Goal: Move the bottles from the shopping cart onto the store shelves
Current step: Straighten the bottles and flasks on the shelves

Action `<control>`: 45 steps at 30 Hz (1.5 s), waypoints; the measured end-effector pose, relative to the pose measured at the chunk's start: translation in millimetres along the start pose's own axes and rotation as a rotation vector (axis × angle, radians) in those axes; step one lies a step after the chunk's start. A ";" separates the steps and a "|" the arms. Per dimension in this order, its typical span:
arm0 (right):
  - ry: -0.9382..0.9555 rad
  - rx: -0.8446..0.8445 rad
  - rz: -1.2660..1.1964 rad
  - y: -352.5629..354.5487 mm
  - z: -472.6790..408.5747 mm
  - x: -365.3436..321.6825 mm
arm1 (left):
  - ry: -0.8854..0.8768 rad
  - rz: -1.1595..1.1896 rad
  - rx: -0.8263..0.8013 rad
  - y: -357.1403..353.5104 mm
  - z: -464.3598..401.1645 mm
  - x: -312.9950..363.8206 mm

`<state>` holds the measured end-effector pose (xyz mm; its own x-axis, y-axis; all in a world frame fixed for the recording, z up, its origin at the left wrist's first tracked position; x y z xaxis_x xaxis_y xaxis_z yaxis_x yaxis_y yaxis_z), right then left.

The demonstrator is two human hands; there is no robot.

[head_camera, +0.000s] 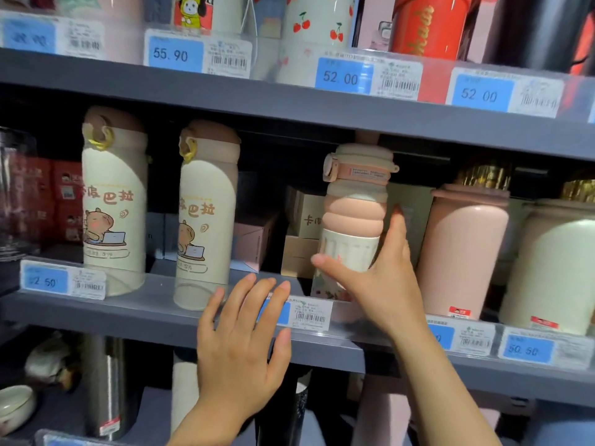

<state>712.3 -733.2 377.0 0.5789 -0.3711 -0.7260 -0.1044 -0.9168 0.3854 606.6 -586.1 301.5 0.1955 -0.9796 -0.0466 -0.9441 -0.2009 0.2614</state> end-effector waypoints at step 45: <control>0.021 -0.196 -0.191 -37.2 -5.5 -13.7 | -0.035 0.013 0.070 -1.6 2.6 -0.6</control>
<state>712.7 -693.2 375.7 0.5898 -0.1891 -0.7851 0.1656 -0.9232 0.3468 607.3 -585.2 298.6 0.1753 -0.9815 -0.0774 -0.9630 -0.1873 0.1937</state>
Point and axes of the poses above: each hand's wrist, its own z-axis away from the middle knuckle, its own y-axis out of the back of the hand, x = y × z, the point moved 9 cm from there along -z, towards the middle knuckle, and after that the axes turned 9 degrees about -z, right-handed, at the moved point
